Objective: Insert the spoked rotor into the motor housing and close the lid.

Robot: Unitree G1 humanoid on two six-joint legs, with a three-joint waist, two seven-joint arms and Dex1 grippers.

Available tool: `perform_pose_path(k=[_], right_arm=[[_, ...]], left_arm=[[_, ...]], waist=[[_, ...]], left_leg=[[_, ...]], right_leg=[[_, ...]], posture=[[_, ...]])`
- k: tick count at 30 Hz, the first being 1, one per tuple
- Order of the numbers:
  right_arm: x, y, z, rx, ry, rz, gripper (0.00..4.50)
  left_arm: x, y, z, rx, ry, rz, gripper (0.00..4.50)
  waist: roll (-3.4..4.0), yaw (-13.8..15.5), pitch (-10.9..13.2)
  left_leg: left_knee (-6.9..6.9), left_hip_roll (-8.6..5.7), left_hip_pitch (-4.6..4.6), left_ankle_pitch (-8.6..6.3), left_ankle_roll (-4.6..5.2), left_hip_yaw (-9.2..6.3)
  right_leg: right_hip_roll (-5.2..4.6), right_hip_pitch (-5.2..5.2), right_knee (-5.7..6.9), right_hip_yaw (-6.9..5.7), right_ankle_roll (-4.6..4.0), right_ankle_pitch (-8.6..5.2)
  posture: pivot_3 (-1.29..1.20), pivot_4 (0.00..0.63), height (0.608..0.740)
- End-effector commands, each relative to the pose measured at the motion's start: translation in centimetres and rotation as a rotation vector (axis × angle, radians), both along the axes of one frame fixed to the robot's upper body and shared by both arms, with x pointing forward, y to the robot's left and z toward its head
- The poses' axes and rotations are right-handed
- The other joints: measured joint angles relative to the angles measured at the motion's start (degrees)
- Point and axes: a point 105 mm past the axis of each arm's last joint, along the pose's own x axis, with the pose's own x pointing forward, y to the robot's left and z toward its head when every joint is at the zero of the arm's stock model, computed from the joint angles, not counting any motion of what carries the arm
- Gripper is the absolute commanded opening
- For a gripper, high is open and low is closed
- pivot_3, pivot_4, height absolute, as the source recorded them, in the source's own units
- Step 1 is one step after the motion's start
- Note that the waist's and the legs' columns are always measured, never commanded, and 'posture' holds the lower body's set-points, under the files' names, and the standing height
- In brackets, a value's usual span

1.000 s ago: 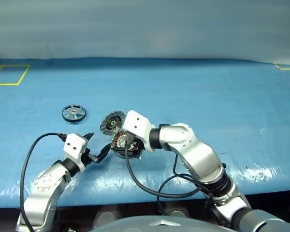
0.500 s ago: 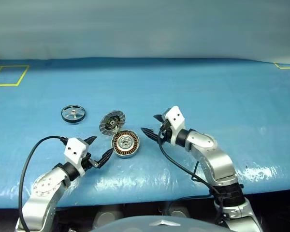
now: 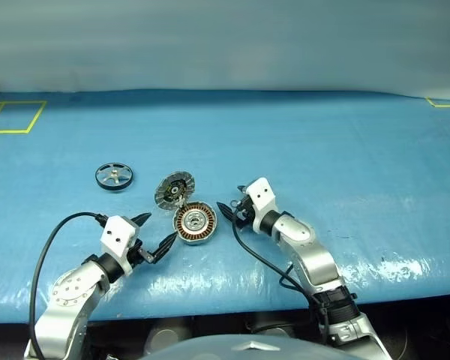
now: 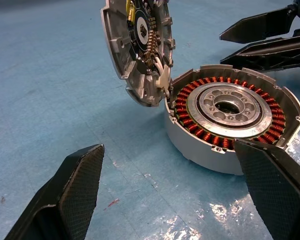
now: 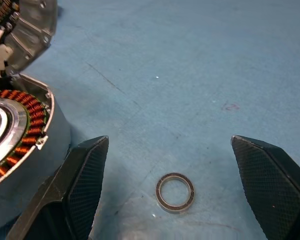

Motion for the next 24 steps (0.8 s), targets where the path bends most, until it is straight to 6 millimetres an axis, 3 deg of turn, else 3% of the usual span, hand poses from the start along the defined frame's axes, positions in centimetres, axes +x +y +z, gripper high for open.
perform_pose_path(k=[1, 6, 9, 18, 24], right_arm=[[-0.4, 0.1, -0.3, -0.012, -0.009, 0.01, 4.13], [-0.7, 0.0, -0.8, -0.018, 0.015, -0.001, 4.13], [-0.6, -0.1, -1.1, -0.031, 0.022, -0.01, 3.57], [-0.9, -0.2, -0.7, -0.08, -0.009, -0.022, 0.67], [-2.2, -1.5, 2.6, -0.195, -0.093, 0.039, 0.67]], left_arm=[[0.3, -0.1, 0.8, -0.001, -0.041, -0.003, 4.5], [0.4, -0.1, 0.8, -0.002, -0.039, -0.005, 4.5], [0.4, -0.2, 0.7, 0.0, -0.038, -0.008, 4.5], [0.3, -0.1, 0.7, -0.003, -0.037, 0.0, 4.5], [0.0, -0.1, 0.4, 0.002, -0.024, -0.002, 4.5]], waist=[[0.0, 0.0, 0.0], [0.0, 0.0, 0.0], [-0.01, 0.0, 0.0], [-0.01, 0.0, 0.0], [0.01, 0.3, 0.0]], left_leg=[[0.0, 0.0, 0.0, 0.0, 0.0, 0.0], [0.0, 0.01, 0.04, 0.0, 0.0, 0.0], [0.01, 0.01, 0.04, 0.0, 0.0, 0.0], [0.01, 0.02, 0.06, 0.0, 0.0, 0.0], [0.05, -0.02, -0.01, 0.0, 0.01, 0.0]], right_leg=[[0.0, 0.0, 0.0, 0.0, 0.0, 0.0], [0.01, 0.04, 0.0, 0.01, -0.04, -0.03], [0.02, 0.05, 0.0, 0.01, -0.05, -0.03], [0.02, 0.06, 0.01, 0.02, -0.05, -0.03], [-0.01, 0.03, -0.02, 0.03, -0.04, -0.03]], posture=[[0.0, 0.15, 0.74], [0.0, 0.15, 0.74], [0.0, 0.15, 0.74], [0.0, 0.15, 0.74], [0.0, 0.15, 0.74]])
